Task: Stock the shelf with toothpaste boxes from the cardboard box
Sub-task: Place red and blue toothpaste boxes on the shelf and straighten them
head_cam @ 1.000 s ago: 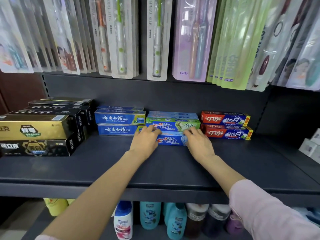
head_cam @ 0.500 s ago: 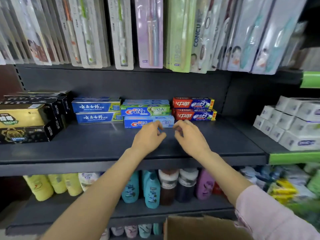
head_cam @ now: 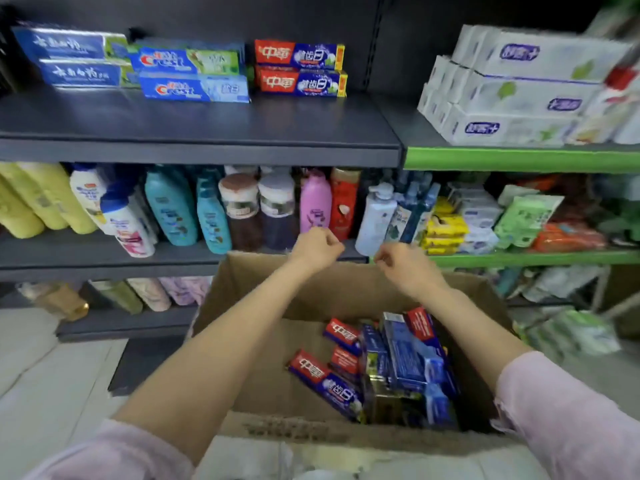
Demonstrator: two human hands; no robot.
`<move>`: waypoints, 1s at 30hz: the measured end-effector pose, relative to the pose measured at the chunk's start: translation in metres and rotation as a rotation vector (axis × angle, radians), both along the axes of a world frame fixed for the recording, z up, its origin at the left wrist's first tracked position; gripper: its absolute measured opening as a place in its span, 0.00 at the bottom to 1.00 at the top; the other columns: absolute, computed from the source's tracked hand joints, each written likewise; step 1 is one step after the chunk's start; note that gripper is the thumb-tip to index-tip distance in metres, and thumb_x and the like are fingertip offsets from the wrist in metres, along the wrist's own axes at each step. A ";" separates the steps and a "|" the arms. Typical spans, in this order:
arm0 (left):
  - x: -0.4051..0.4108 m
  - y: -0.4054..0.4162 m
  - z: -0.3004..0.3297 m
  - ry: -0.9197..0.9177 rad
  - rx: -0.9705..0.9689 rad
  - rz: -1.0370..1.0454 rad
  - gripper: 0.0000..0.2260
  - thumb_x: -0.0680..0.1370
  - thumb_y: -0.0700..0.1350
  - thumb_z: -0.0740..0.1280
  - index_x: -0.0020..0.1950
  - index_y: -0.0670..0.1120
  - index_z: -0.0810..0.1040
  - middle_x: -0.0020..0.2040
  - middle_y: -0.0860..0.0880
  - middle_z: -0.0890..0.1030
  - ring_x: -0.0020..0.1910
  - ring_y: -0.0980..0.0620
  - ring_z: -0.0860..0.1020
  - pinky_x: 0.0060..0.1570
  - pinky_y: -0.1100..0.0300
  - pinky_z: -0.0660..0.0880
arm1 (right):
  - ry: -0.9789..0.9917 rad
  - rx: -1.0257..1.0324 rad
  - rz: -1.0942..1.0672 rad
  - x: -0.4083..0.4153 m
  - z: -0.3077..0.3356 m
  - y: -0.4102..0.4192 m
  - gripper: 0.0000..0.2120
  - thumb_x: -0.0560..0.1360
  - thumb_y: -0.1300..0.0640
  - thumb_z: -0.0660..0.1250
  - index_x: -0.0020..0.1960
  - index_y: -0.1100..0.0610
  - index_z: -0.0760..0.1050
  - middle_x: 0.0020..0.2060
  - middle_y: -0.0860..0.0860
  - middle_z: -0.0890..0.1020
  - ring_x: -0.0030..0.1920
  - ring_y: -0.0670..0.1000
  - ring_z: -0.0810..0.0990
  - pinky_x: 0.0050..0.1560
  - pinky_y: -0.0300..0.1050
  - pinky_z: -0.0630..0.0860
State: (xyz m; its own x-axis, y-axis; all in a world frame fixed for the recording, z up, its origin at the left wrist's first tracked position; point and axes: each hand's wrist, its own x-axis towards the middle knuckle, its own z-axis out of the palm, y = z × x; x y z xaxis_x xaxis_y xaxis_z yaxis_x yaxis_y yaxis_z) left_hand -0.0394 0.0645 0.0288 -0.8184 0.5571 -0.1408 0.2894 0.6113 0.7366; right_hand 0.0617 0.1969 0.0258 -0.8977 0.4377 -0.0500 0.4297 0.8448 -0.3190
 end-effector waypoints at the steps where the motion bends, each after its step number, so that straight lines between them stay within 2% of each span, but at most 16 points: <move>1: 0.011 0.006 -0.013 -0.071 -0.038 -0.002 0.09 0.78 0.42 0.62 0.49 0.41 0.81 0.51 0.43 0.83 0.54 0.47 0.78 0.58 0.59 0.67 | -0.042 -0.035 -0.016 0.011 -0.012 0.007 0.10 0.77 0.58 0.61 0.54 0.59 0.78 0.51 0.58 0.82 0.53 0.59 0.79 0.51 0.50 0.76; 3: 0.030 0.021 -0.039 -0.220 -0.086 -0.024 0.12 0.79 0.41 0.59 0.39 0.41 0.77 0.45 0.38 0.80 0.47 0.44 0.78 0.54 0.54 0.72 | -0.125 -0.128 -0.045 0.026 -0.036 0.019 0.12 0.77 0.58 0.60 0.56 0.61 0.77 0.53 0.60 0.81 0.55 0.60 0.79 0.54 0.51 0.76; 4: 0.037 0.029 -0.052 -0.275 -0.106 -0.024 0.13 0.79 0.41 0.59 0.36 0.41 0.75 0.44 0.35 0.79 0.46 0.40 0.78 0.48 0.52 0.76 | -0.175 -0.158 -0.053 0.032 -0.046 0.023 0.13 0.77 0.58 0.61 0.59 0.60 0.76 0.55 0.60 0.81 0.57 0.60 0.78 0.56 0.50 0.75; 5: 0.045 0.036 -0.064 -0.319 -0.148 -0.026 0.12 0.79 0.41 0.58 0.39 0.40 0.76 0.47 0.33 0.79 0.48 0.37 0.79 0.43 0.53 0.76 | -0.230 -0.181 -0.054 0.037 -0.056 0.026 0.15 0.78 0.56 0.61 0.62 0.60 0.74 0.58 0.60 0.79 0.59 0.59 0.77 0.57 0.49 0.74; 7: 0.058 0.045 -0.083 -0.391 -0.226 -0.022 0.12 0.80 0.40 0.56 0.49 0.35 0.77 0.50 0.36 0.79 0.50 0.39 0.78 0.44 0.55 0.73 | -0.330 -0.214 -0.060 0.041 -0.073 0.025 0.20 0.78 0.52 0.61 0.67 0.59 0.69 0.62 0.60 0.76 0.62 0.59 0.74 0.59 0.48 0.71; 9: 0.069 0.052 -0.096 -0.519 -0.289 -0.004 0.11 0.81 0.38 0.53 0.44 0.36 0.72 0.47 0.39 0.77 0.50 0.42 0.77 0.47 0.53 0.73 | -0.407 -0.241 -0.079 0.042 -0.088 0.023 0.23 0.78 0.47 0.61 0.68 0.59 0.67 0.63 0.60 0.74 0.63 0.60 0.73 0.57 0.48 0.71; 11: 0.078 0.059 -0.111 -0.647 -0.359 -0.014 0.11 0.81 0.39 0.54 0.40 0.39 0.69 0.49 0.38 0.77 0.51 0.42 0.78 0.54 0.48 0.75 | -0.487 -0.199 -0.087 0.042 -0.100 0.024 0.27 0.75 0.42 0.62 0.67 0.58 0.66 0.64 0.61 0.72 0.64 0.61 0.71 0.59 0.49 0.70; 12: 0.082 0.062 -0.117 -0.696 -0.384 -0.014 0.10 0.81 0.40 0.54 0.42 0.40 0.70 0.48 0.38 0.77 0.47 0.42 0.78 0.56 0.46 0.75 | -0.522 -0.165 -0.090 0.043 -0.105 0.026 0.29 0.75 0.41 0.63 0.68 0.58 0.65 0.65 0.61 0.72 0.65 0.61 0.69 0.61 0.50 0.69; 14: 0.088 0.064 -0.131 -0.785 -0.381 0.022 0.09 0.82 0.43 0.54 0.51 0.40 0.72 0.48 0.39 0.78 0.42 0.43 0.77 0.54 0.45 0.75 | -0.578 -0.130 -0.125 0.046 -0.109 0.028 0.32 0.74 0.40 0.62 0.70 0.58 0.62 0.65 0.59 0.72 0.65 0.60 0.70 0.63 0.50 0.67; 15: 0.090 0.064 -0.133 -0.824 -0.356 0.053 0.11 0.82 0.46 0.55 0.54 0.41 0.72 0.50 0.40 0.78 0.42 0.44 0.76 0.53 0.46 0.76 | -0.574 -0.140 -0.146 0.048 -0.111 0.030 0.31 0.75 0.40 0.62 0.70 0.58 0.62 0.64 0.58 0.74 0.64 0.59 0.72 0.62 0.50 0.68; 17: 0.089 0.063 -0.134 -0.877 -0.313 0.113 0.13 0.83 0.50 0.55 0.50 0.42 0.71 0.48 0.42 0.77 0.40 0.47 0.75 0.48 0.51 0.76 | -0.516 -0.221 -0.190 0.050 -0.115 0.034 0.26 0.75 0.43 0.64 0.66 0.57 0.66 0.60 0.57 0.77 0.60 0.58 0.76 0.57 0.48 0.70; 20: 0.079 0.060 -0.134 -0.875 -0.242 0.194 0.10 0.83 0.44 0.57 0.42 0.43 0.68 0.41 0.45 0.75 0.36 0.51 0.74 0.41 0.55 0.75 | -0.356 -0.462 -0.276 0.051 -0.120 0.040 0.21 0.75 0.45 0.64 0.62 0.57 0.71 0.55 0.56 0.80 0.55 0.57 0.79 0.55 0.49 0.74; 22: 0.076 0.056 -0.133 -0.930 -0.231 0.209 0.08 0.82 0.43 0.58 0.43 0.44 0.68 0.42 0.46 0.76 0.38 0.52 0.76 0.43 0.55 0.75 | -0.229 -0.651 -0.340 0.051 -0.117 0.040 0.17 0.77 0.48 0.62 0.62 0.57 0.71 0.52 0.55 0.81 0.51 0.55 0.80 0.52 0.48 0.74; 25: 0.083 0.057 -0.132 -0.947 -0.228 0.213 0.13 0.81 0.52 0.59 0.44 0.44 0.69 0.45 0.46 0.76 0.41 0.52 0.75 0.50 0.54 0.73 | -0.101 -0.902 -0.435 0.053 -0.110 0.035 0.16 0.78 0.52 0.62 0.65 0.55 0.69 0.48 0.55 0.80 0.45 0.53 0.80 0.47 0.48 0.76; 27: 0.090 0.062 -0.138 -0.860 -0.227 0.193 0.16 0.79 0.57 0.60 0.51 0.44 0.72 0.49 0.46 0.77 0.47 0.50 0.76 0.50 0.56 0.73 | -0.102 -0.938 -0.456 0.054 -0.111 0.034 0.17 0.79 0.53 0.60 0.67 0.56 0.68 0.47 0.55 0.79 0.45 0.53 0.79 0.44 0.46 0.76; 30: 0.094 0.063 -0.144 -0.794 -0.233 0.149 0.21 0.76 0.58 0.64 0.61 0.44 0.72 0.53 0.45 0.77 0.52 0.47 0.76 0.51 0.56 0.74 | -0.108 -0.973 -0.521 0.055 -0.116 0.034 0.19 0.80 0.52 0.59 0.69 0.57 0.65 0.48 0.56 0.78 0.47 0.54 0.79 0.48 0.50 0.77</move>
State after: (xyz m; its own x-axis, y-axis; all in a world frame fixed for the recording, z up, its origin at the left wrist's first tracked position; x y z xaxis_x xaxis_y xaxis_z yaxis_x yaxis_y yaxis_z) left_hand 0.0550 0.1277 -0.1154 -0.4902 0.3364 -0.8041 -0.3580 0.7634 0.5376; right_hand 0.1164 0.2314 -0.0897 -0.5855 0.4918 -0.6445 0.7251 -0.0380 -0.6876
